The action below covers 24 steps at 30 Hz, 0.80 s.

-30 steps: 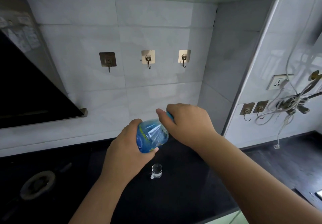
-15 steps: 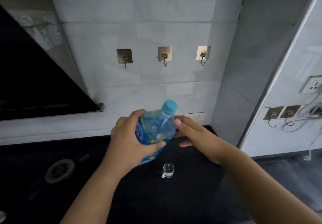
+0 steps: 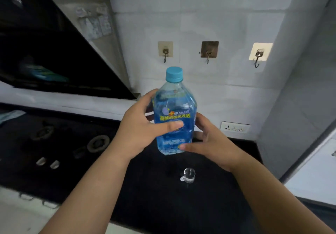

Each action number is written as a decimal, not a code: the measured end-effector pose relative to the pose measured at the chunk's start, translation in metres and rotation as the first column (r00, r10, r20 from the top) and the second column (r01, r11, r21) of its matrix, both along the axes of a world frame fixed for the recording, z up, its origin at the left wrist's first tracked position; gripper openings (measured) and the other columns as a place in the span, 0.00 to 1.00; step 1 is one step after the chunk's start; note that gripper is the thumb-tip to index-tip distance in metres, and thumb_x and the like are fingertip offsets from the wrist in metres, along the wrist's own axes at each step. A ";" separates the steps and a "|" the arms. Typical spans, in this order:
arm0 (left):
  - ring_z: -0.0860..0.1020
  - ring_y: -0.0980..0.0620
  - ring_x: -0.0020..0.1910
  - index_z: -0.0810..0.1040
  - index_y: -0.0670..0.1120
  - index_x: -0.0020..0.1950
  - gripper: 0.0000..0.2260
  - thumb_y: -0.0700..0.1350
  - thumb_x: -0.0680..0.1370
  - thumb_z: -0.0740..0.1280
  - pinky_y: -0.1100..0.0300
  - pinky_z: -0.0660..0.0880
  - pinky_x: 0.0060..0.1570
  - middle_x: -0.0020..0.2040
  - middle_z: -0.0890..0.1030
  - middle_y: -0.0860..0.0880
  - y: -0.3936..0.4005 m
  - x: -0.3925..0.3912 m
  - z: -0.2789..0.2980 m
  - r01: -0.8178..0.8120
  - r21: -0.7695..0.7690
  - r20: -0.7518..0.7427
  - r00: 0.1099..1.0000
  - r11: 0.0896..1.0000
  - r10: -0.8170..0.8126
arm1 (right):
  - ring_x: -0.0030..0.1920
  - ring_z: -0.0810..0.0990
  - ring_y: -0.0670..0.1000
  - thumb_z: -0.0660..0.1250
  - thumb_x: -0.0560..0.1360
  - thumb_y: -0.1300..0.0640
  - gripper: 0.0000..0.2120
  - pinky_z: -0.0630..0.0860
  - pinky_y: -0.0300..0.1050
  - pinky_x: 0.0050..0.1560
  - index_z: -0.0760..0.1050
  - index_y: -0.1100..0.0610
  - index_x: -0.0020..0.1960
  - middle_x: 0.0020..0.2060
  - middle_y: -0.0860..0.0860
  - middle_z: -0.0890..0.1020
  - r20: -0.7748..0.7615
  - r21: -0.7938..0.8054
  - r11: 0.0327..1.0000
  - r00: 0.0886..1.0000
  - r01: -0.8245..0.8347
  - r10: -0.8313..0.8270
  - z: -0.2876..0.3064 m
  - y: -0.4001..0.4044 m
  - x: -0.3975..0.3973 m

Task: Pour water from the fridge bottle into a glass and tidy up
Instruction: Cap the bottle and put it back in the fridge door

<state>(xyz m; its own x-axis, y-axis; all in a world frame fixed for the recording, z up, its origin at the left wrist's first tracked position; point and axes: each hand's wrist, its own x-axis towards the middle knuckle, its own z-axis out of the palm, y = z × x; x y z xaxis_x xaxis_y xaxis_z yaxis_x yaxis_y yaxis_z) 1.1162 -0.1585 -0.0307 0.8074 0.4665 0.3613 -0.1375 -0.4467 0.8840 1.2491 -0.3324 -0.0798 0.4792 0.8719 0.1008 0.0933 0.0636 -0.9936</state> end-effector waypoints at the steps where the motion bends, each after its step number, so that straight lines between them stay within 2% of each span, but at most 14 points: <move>1: 0.84 0.50 0.61 0.78 0.58 0.69 0.34 0.47 0.66 0.85 0.44 0.81 0.62 0.60 0.86 0.53 -0.004 -0.001 0.001 -0.026 -0.007 0.003 1.000 1.000 0.026 | 0.66 0.81 0.52 0.77 0.73 0.68 0.39 0.80 0.58 0.64 0.66 0.45 0.77 0.71 0.39 0.75 -0.009 0.001 1.000 1.000 -0.024 0.024 0.000 -0.001 0.004; 8: 0.84 0.52 0.62 0.75 0.52 0.73 0.37 0.44 0.67 0.84 0.47 0.81 0.61 0.62 0.85 0.52 -0.044 -0.021 -0.001 -0.206 -0.018 0.007 0.979 0.978 0.206 | 0.64 0.83 0.55 0.76 0.75 0.65 0.35 0.79 0.59 0.65 0.67 0.47 0.77 0.71 0.44 0.76 -0.042 0.021 0.978 0.977 -0.209 0.210 -0.011 -0.007 0.017; 11: 0.84 0.56 0.61 0.74 0.54 0.73 0.36 0.46 0.68 0.84 0.49 0.80 0.63 0.61 0.85 0.56 -0.061 -0.035 -0.007 -0.281 0.040 -0.044 0.958 0.959 0.283 | 0.63 0.83 0.54 0.76 0.74 0.65 0.35 0.79 0.58 0.65 0.69 0.47 0.76 0.70 0.45 0.78 -0.074 0.027 0.960 0.957 -0.280 0.281 -0.023 -0.010 0.015; 14: 0.84 0.57 0.61 0.75 0.60 0.70 0.33 0.48 0.68 0.84 0.49 0.80 0.63 0.61 0.85 0.58 -0.075 -0.053 -0.018 -0.368 0.035 -0.096 0.924 0.929 0.370 | 0.63 0.83 0.53 0.76 0.74 0.66 0.35 0.79 0.55 0.65 0.69 0.47 0.76 0.69 0.46 0.79 -0.087 0.011 0.932 0.928 -0.363 0.362 -0.032 -0.008 0.007; 17: 0.84 0.55 0.61 0.73 0.57 0.73 0.37 0.48 0.68 0.84 0.48 0.80 0.63 0.62 0.85 0.56 -0.087 -0.078 -0.030 -0.453 0.009 -0.143 0.882 0.892 0.449 | 0.63 0.83 0.52 0.76 0.73 0.69 0.36 0.80 0.54 0.64 0.70 0.47 0.75 0.68 0.46 0.80 -0.111 -0.019 0.898 0.893 -0.440 0.435 -0.042 0.000 -0.010; 22: 0.84 0.62 0.55 0.74 0.57 0.73 0.37 0.46 0.66 0.84 0.68 0.80 0.51 0.58 0.85 0.61 -0.111 -0.131 -0.037 -0.607 0.009 -0.192 0.779 0.795 0.597 | 0.63 0.84 0.52 0.77 0.72 0.70 0.38 0.79 0.58 0.65 0.70 0.45 0.75 0.69 0.42 0.78 -0.162 -0.064 0.818 0.815 -0.571 0.556 -0.058 0.015 -0.054; 24: 0.84 0.62 0.56 0.73 0.56 0.74 0.39 0.48 0.65 0.84 0.70 0.79 0.51 0.58 0.85 0.61 -0.117 -0.155 -0.040 -0.669 0.001 -0.196 0.729 0.744 0.656 | 0.63 0.83 0.52 0.77 0.72 0.69 0.38 0.79 0.59 0.65 0.70 0.45 0.76 0.70 0.42 0.77 -0.160 -0.075 0.776 0.776 -0.626 0.610 -0.059 0.023 -0.075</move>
